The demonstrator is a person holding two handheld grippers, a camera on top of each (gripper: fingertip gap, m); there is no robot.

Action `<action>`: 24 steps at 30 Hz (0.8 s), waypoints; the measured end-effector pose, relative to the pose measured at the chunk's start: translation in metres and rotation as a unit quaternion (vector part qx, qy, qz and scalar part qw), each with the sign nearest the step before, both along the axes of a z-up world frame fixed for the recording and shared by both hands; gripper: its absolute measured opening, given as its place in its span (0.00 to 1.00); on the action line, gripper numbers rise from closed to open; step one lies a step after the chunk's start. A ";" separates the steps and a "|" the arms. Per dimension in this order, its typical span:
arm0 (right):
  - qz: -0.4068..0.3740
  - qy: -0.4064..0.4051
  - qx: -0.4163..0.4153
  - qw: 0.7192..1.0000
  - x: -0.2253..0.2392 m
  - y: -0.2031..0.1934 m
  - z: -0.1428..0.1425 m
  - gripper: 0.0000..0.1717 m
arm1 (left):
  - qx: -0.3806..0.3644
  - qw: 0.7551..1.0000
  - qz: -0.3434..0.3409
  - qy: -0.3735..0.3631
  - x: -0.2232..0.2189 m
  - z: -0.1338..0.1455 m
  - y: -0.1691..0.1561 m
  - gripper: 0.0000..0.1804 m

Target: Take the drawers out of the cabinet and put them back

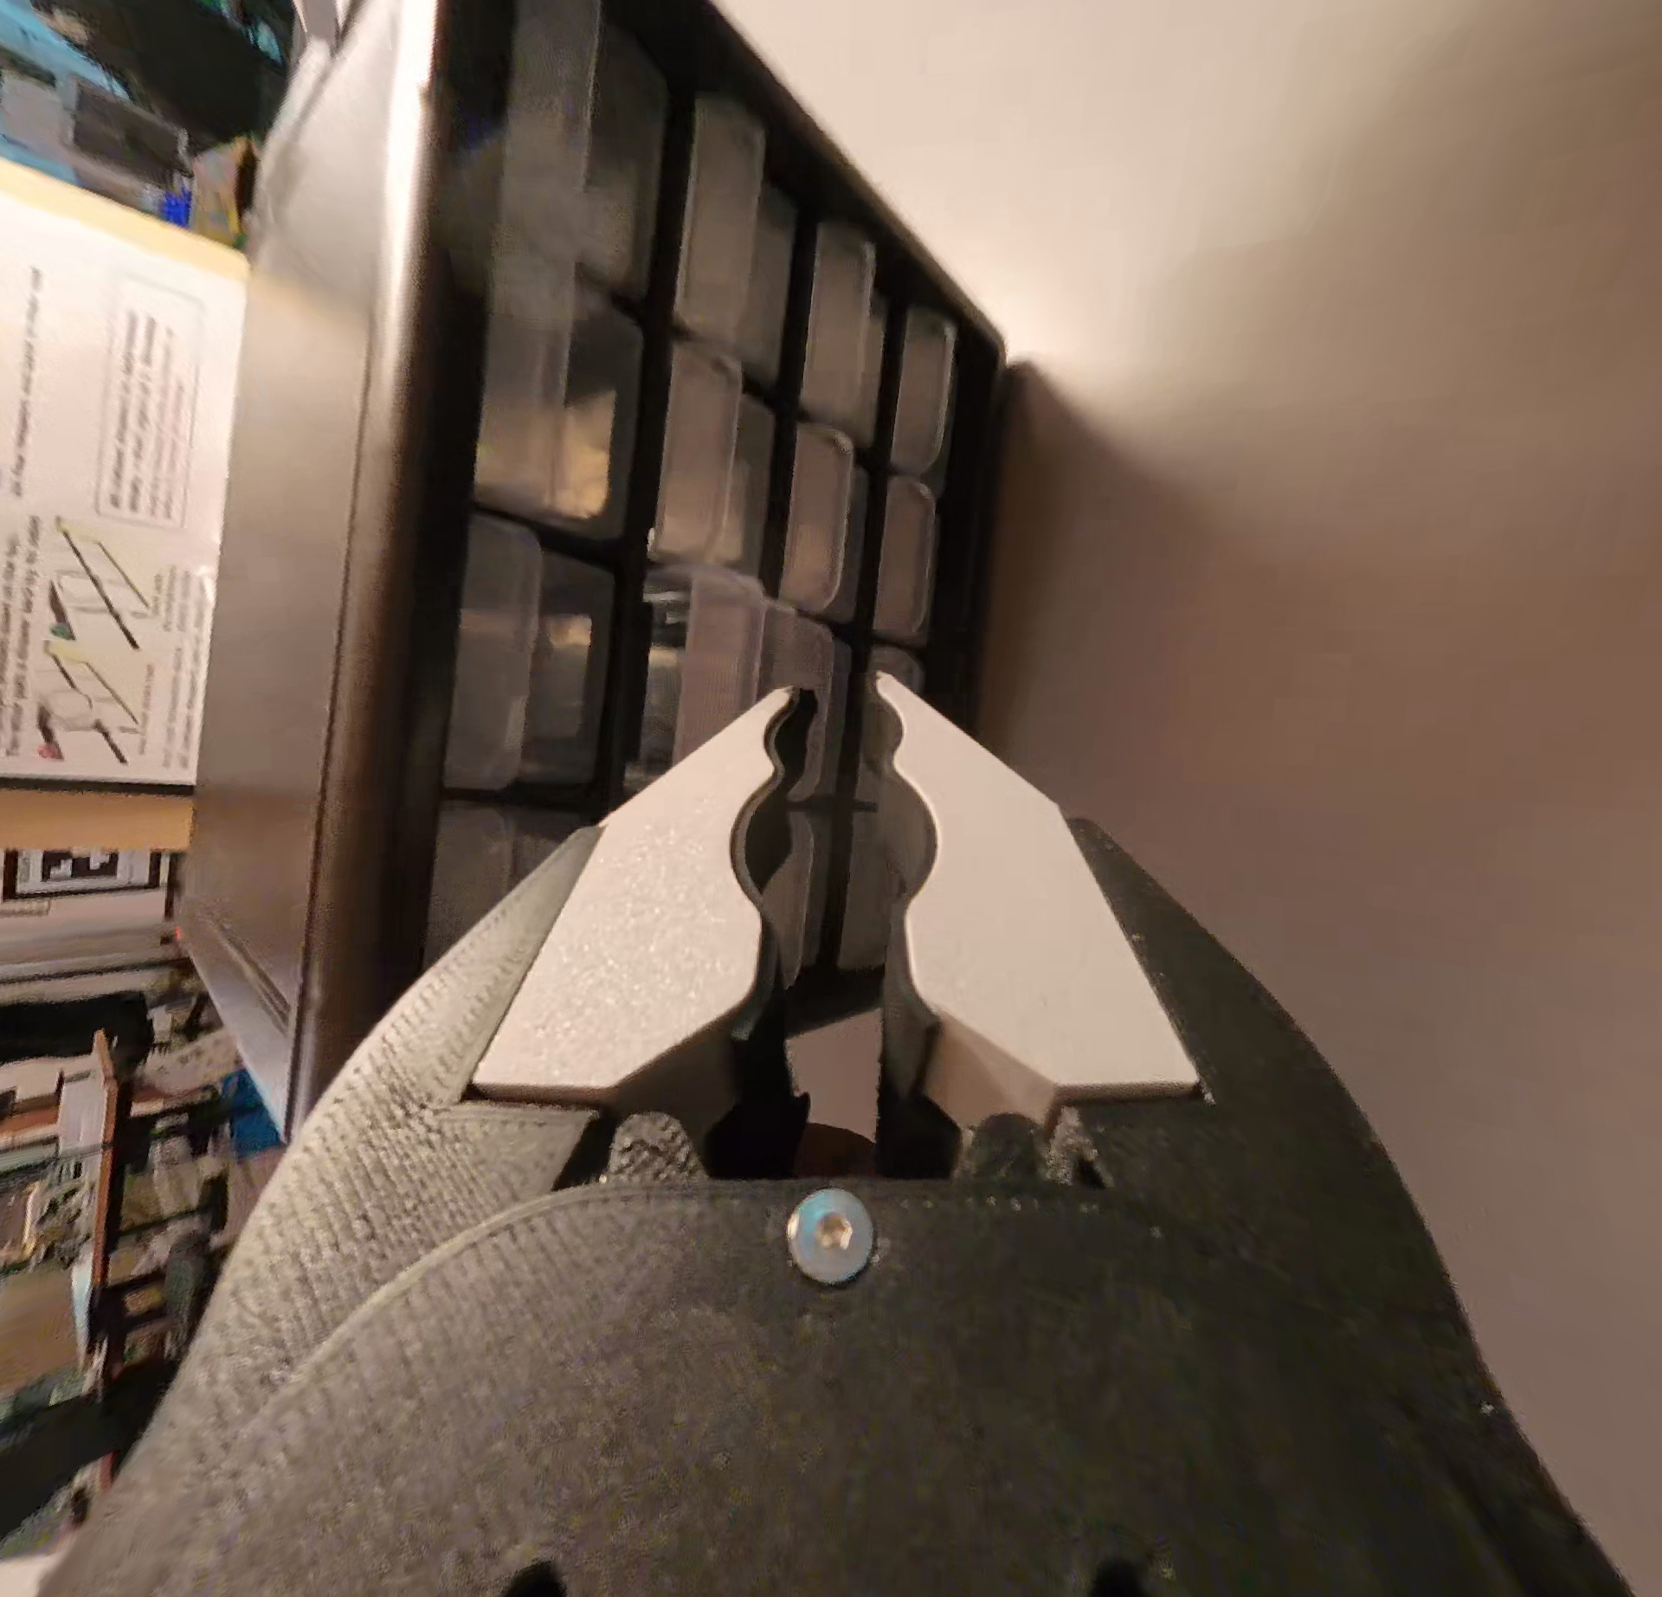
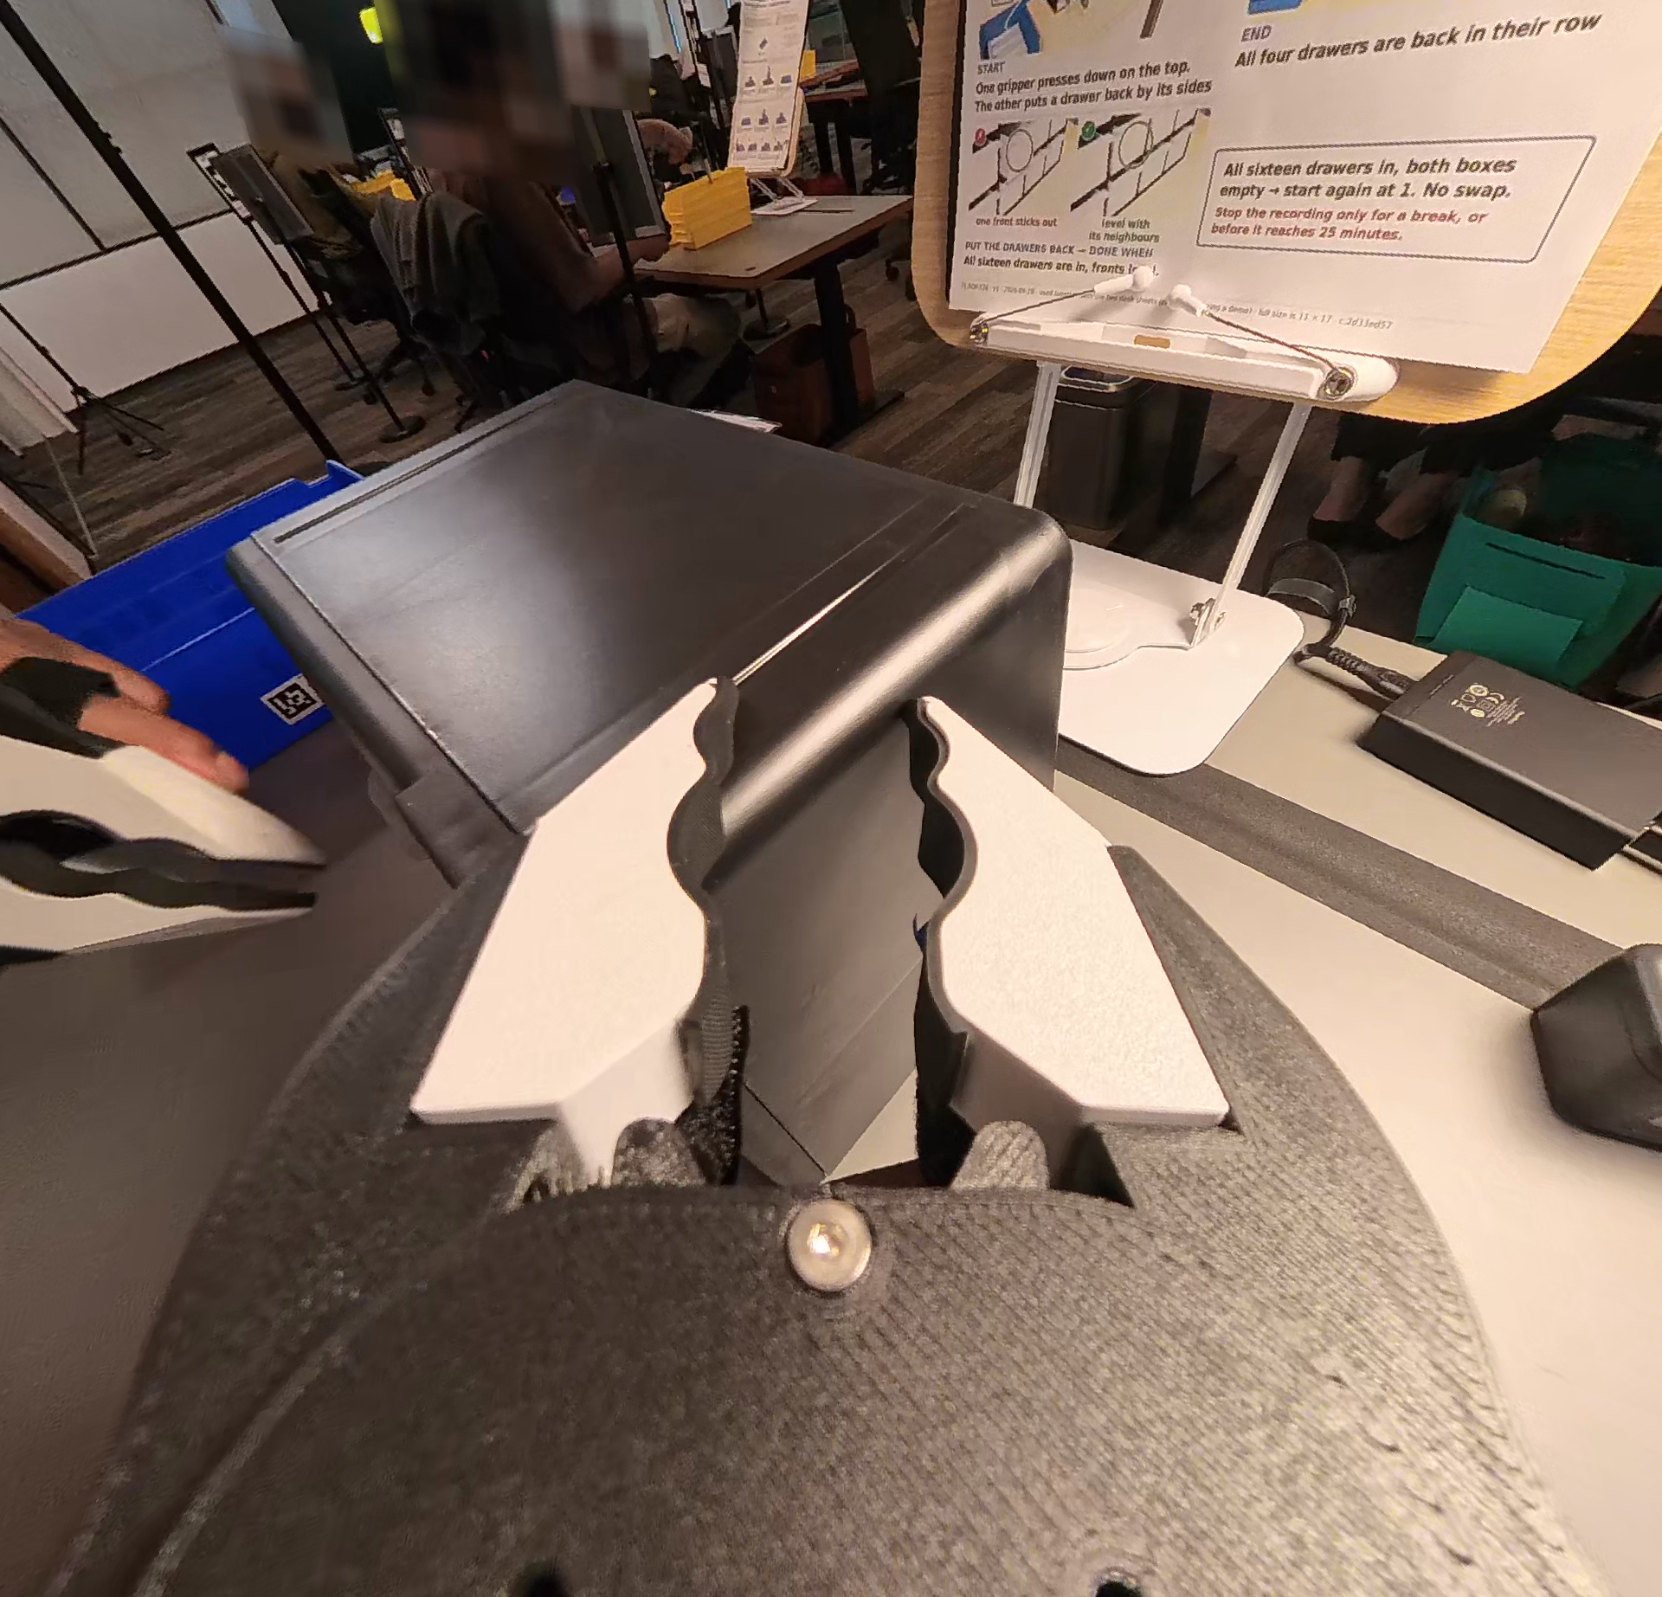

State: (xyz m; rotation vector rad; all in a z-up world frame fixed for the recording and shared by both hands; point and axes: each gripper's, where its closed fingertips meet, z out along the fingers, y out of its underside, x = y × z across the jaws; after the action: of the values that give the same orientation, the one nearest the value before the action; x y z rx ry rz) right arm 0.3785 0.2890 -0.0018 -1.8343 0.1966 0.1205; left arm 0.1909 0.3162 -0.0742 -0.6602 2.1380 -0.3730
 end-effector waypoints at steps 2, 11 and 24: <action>-0.001 -0.001 0.000 1.000 0.000 0.000 0.000 0.24 | 0.006 0.999 0.033 -0.004 0.012 -0.005 0.016 0.05; -0.001 -0.001 0.001 1.000 0.000 0.000 0.000 0.24 | -0.022 0.997 0.064 -0.033 -0.015 0.001 0.032 0.17; -0.003 -0.005 -0.001 1.000 0.000 0.000 0.000 0.24 | -0.079 0.917 0.388 0.039 -0.209 -0.027 0.298 0.32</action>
State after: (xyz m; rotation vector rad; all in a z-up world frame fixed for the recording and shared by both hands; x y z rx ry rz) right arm 0.3785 0.2887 -0.0022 -1.8365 0.1945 0.1061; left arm -0.0184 0.6146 -0.1014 -1.5566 1.7412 -0.0755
